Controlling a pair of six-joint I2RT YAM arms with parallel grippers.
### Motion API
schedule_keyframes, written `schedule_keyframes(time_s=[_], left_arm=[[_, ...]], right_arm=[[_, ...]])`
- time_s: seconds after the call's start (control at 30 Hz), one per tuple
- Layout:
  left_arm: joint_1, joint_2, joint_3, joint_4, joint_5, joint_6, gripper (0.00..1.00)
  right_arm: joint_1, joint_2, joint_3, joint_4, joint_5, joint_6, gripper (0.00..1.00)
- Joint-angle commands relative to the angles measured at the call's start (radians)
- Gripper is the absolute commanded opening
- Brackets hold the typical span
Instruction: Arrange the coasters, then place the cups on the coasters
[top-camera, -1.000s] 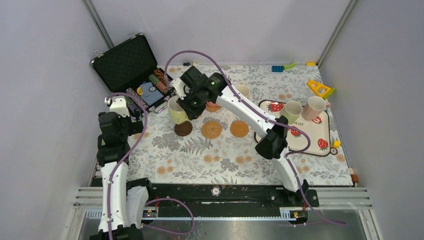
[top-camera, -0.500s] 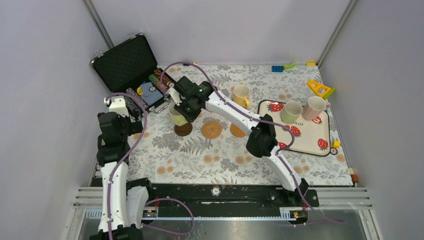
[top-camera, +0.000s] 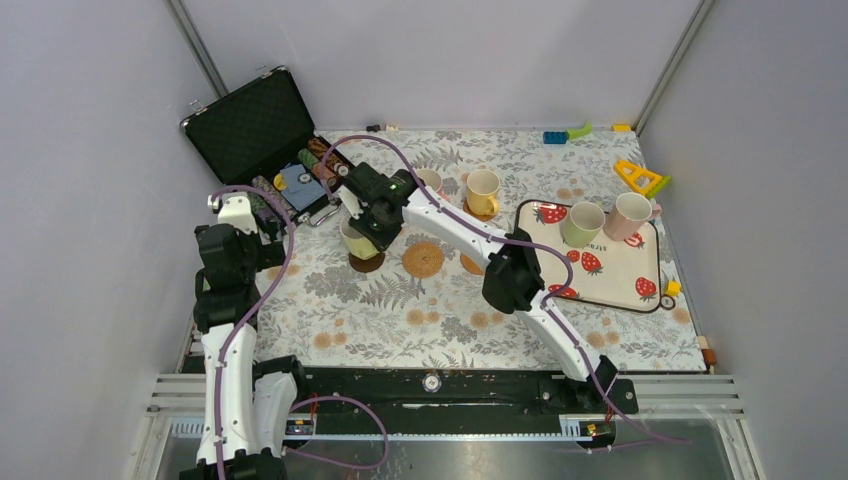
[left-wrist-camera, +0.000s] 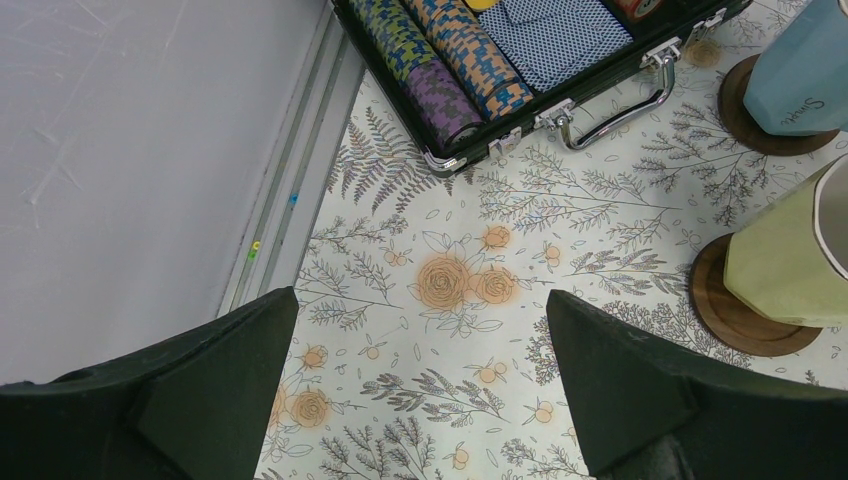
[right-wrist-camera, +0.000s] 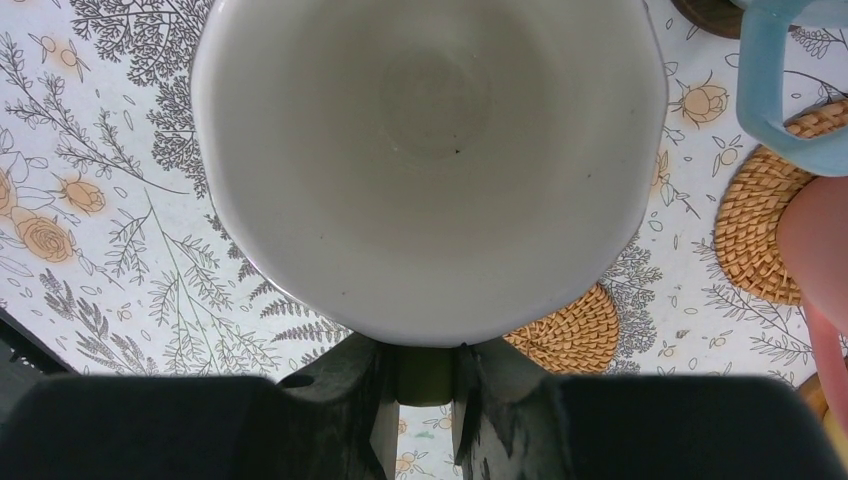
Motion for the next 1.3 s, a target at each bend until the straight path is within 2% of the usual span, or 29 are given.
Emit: schedule_keyframes(time_s=[0.0,0.47,0.57,0.6,0.8,1.0,1.2,1.27], left_arm=[[0.007,-0.007,0.002,0.059,-0.021,-0.007,0.99],[0.013,-0.005,0.002,0.06,-0.019,-0.008,0.99],[0.013,-0.006,0.002,0.059,-0.019,-0.008,0.99],[0.014,-0.006,0.002,0.059,-0.019,-0.008,0.99],[0.014,0.001,0.002,0.061,-0.015,-0.008,0.99],[0.014,0.014,0.002,0.064,-0.005,-0.008,0.99],[0.014,0.014,0.003,0.064,0.003,-0.007,0.99],[0.014,0.008,0.002,0.063,0.003,-0.007,0.99]], right_arm=[[0.005,-0.04,0.027,0.04,-0.022,0.02,0.0],[0.008,-0.046,-0.025,0.04,-0.049,0.018,0.0],[0.009,-0.049,-0.025,0.04,-0.052,0.019,0.04],[0.009,-0.051,-0.026,0.039,-0.054,0.02,0.07],[0.009,-0.081,-0.044,0.04,-0.04,0.017,0.47],[0.009,-0.201,-0.115,0.04,0.028,-0.028,0.8],[-0.001,-0.471,-0.249,0.04,0.171,-0.123,0.99],[-0.037,-0.57,-0.315,0.04,0.179,-0.141,1.0]])
